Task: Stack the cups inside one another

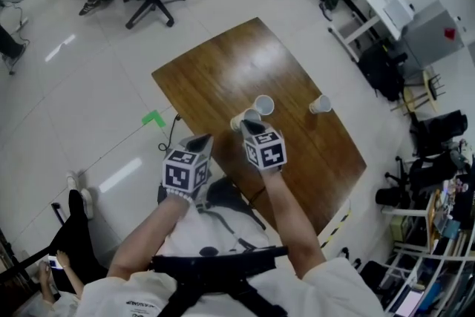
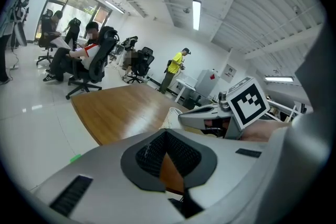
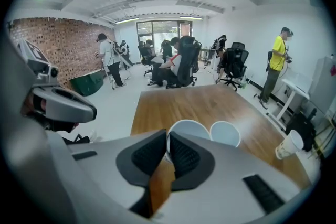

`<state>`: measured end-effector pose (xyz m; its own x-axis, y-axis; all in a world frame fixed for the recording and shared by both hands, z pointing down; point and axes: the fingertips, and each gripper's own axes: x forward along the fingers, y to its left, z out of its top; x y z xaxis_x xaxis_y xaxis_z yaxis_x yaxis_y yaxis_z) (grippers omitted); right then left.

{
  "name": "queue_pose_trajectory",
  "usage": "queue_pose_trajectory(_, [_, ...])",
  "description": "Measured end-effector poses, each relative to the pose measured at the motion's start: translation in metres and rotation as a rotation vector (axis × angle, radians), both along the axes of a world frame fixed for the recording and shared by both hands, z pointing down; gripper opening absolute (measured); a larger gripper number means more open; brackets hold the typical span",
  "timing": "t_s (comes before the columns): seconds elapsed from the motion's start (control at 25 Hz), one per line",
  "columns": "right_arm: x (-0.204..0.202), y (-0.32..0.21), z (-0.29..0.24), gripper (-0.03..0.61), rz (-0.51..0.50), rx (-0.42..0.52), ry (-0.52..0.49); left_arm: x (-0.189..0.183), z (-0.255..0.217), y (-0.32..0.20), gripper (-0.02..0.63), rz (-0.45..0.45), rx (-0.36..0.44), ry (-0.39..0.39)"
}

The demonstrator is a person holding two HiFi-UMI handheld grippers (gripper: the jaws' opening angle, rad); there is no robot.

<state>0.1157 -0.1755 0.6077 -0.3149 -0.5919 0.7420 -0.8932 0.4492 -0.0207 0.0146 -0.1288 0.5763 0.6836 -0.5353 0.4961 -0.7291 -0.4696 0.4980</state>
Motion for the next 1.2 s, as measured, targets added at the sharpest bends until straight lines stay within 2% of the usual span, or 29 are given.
queue_pose_trajectory(0.36, [0.035,-0.012,-0.042,0.029,0.043,0.085,0.009,0.023,-0.002,0.0,-0.003,0.047,-0.001,0.006])
queue_pose_trajectory(0.68, [0.068,-0.03,-0.065,0.029,0.063,0.136,0.061,0.031,-0.003,-0.002,-0.002,0.048,-0.004,0.012])
queue_pose_trajectory(1.2, [0.087,-0.051,-0.052,0.029,0.047,0.124,0.146,0.019,0.001,-0.007,-0.002,-0.007,-0.022,0.008])
